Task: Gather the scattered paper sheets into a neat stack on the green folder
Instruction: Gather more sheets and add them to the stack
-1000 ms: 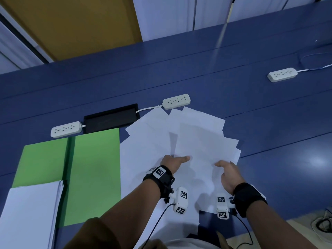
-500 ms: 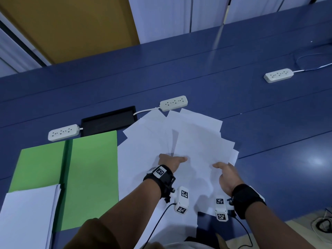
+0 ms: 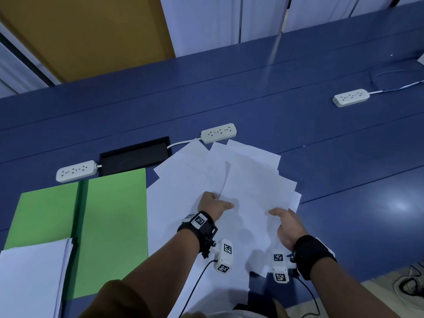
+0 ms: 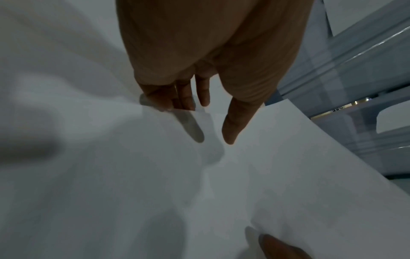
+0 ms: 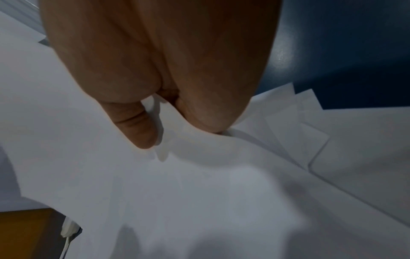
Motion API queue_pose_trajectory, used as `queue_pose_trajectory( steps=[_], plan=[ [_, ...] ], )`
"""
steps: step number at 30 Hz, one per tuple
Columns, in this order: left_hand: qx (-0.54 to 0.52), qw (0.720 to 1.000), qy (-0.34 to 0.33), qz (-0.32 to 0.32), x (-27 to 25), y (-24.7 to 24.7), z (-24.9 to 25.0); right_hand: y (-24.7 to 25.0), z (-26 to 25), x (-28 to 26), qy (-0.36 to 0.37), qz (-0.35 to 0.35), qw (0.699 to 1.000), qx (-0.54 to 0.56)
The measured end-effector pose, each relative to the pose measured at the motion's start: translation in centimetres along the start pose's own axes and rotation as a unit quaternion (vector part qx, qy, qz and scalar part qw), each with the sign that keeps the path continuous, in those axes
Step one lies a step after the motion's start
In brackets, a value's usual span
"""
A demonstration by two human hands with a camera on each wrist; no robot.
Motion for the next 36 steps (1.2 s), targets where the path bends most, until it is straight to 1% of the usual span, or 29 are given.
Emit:
queue_pose_trajectory(
  steps=[3, 5, 9, 13, 15, 18, 19, 21, 23, 24, 25, 26, 28, 29, 31, 34, 36],
  plan=[
    [-0.033, 0.999, -0.015, 0.015, -0.5, -0.1, 0.3, -0.3, -0.5, -0.5, -0.003, -0.005, 1.0, -0.013],
    [-0.042, 0.999, -0.007, 0.02, -0.7, 0.0, 0.6, -0.3, -0.8, -0.8, 0.002, -0.002, 1.0, -0.022],
    [-0.058, 0.998, -0.001, -0.006, -0.1, 0.0, 0.7, -0.3, -0.8, -1.1, 0.0, -0.012, 1.0, -0.022],
    [-0.094, 0.994, 0.001, -0.046, -0.4, 0.0, 1.1, 0.0, -0.5, -0.5, 0.001, -0.002, 1.0, -0.023],
    [-0.083, 0.994, -0.003, -0.068, -0.5, 0.0, 1.2, 0.2, -0.3, -0.2, 0.004, -0.004, 0.999, -0.032],
    [-0.074, 0.989, -0.002, -0.126, -1.1, -0.2, 1.3, 0.5, 0.3, 0.3, 0.002, -0.009, 0.999, -0.043],
    [-0.073, 0.989, 0.005, -0.126, -1.3, -0.3, 1.1, 0.5, 0.3, 0.4, 0.003, -0.006, 0.999, -0.045],
    [-0.047, 0.993, -0.007, -0.112, -1.2, -0.9, 1.2, 0.6, 0.3, 0.6, 0.004, -0.004, 0.999, -0.035],
    [0.036, 0.996, -0.012, -0.08, -0.7, -1.8, 1.3, 0.5, 0.3, 0.8, 0.008, -0.001, 1.0, -0.013],
    [0.06, 0.995, -0.019, -0.073, -0.1, -2.3, 1.1, 0.4, 0.4, 0.8, 0.006, -0.002, 1.0, -0.007],
    [0.057, 0.995, -0.031, -0.082, 0.4, -2.9, 1.0, 0.3, 0.3, 0.9, 0.009, -0.005, 1.0, -0.004],
    [0.044, 0.992, -0.055, -0.104, -0.1, -3.5, 1.6, 0.2, 0.4, 1.0, 0.009, -0.006, 1.0, 0.001],
    [0.013, 0.981, -0.098, -0.165, -1.5, -4.8, 2.7, 0.2, 0.5, 0.9, 0.012, -0.011, 1.0, 0.019],
    [-0.004, 0.976, -0.108, -0.19, -1.7, -5.2, 3.0, 0.2, 0.4, 0.8, 0.016, -0.015, 0.999, 0.034],
    [-0.04, 0.973, -0.108, -0.202, -1.6, -5.8, 3.3, -0.2, 0.1, 0.4, 0.023, -0.023, 0.998, 0.061],
    [-0.075, 0.976, -0.085, -0.188, -0.7, -6.0, 3.0, -0.3, 0.0, 0.4, 0.027, -0.026, 0.996, 0.082],
    [-0.094, 0.971, -0.074, -0.208, -1.5, -5.7, 3.4, -0.1, 0.3, 0.9, 0.026, -0.035, 0.995, 0.086]
  ],
)
Point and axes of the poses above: each hand's wrist, its own x-axis towards the middle knuckle, its own y-axis out of the back of the hand, z = x × y, the point moved 3 cm from there along x, towards the middle knuckle, and after that the axes turned 15 degrees about -z, right-handed, at the moved point
